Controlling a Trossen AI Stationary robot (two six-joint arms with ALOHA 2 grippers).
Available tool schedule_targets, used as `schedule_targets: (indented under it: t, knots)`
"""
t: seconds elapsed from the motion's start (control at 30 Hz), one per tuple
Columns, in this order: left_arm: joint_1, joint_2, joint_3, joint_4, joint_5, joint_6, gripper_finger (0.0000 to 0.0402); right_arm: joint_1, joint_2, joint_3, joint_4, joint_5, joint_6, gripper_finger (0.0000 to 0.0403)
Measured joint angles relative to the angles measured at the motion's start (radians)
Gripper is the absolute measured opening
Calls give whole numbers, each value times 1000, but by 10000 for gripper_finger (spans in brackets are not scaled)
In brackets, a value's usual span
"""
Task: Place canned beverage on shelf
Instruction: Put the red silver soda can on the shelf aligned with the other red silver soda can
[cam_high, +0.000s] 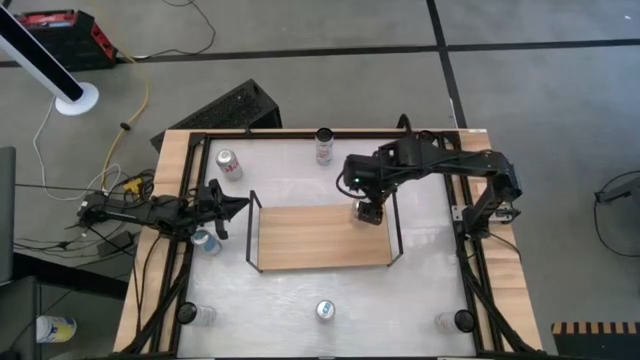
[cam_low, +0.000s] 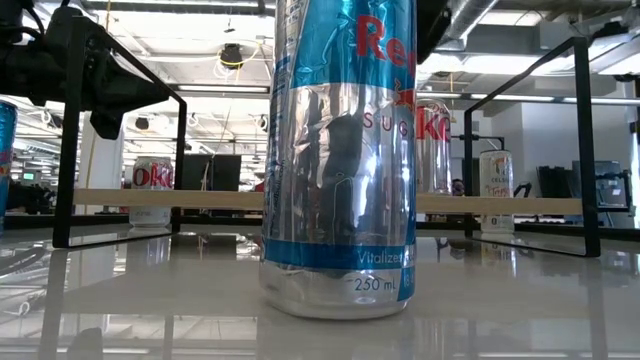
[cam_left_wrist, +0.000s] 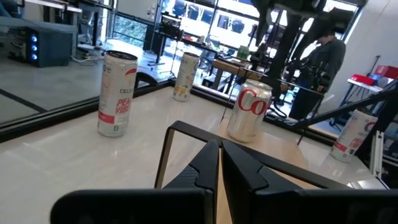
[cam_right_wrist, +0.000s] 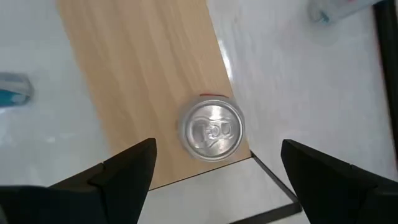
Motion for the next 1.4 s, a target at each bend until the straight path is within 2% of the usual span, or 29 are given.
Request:
schedule_targets:
  t: [0.13, 0.3, 0.5, 0.63, 0.8, 0.93, 1.07, 1.23, 1.3, 1.4]
  knots:
    - [0, 0, 0, 0, -2, 0, 5, 48, -6, 55, -27, 19, 47, 368]
    - [0, 0, 0, 0, -3, 25, 5, 148, -46, 59, -45, 40, 151, 368]
    - [0, 0, 0, 0, -3, 48, 5, 317, -75, 59, -44, 186, 283, 368]
    - [0, 0, 0, 0, -4, 48, 5, 433, -73, 59, -31, 351, 296, 368]
    - [0, 0, 0, -13, -3, -8, 5, 528, -62, 53, 112, 499, 292, 368]
    - [0, 0, 0, -15, 27, -37, 5, 571, -64, -6, 298, 594, 205, 368]
    - [0, 0, 0, -15, 47, -48, 5, 599, -62, -70, 389, 630, 158, 359]
    - [0, 2, 0, -16, 57, -16, 5, 620, -63, -160, 377, 635, 285, 302]
    - [0, 2, 0, -16, 62, -28, 5, 624, -64, -190, 375, 631, 295, 263]
    - [0, 2, 0, -16, 64, -38, 5, 622, -65, -219, 363, 629, 284, 180]
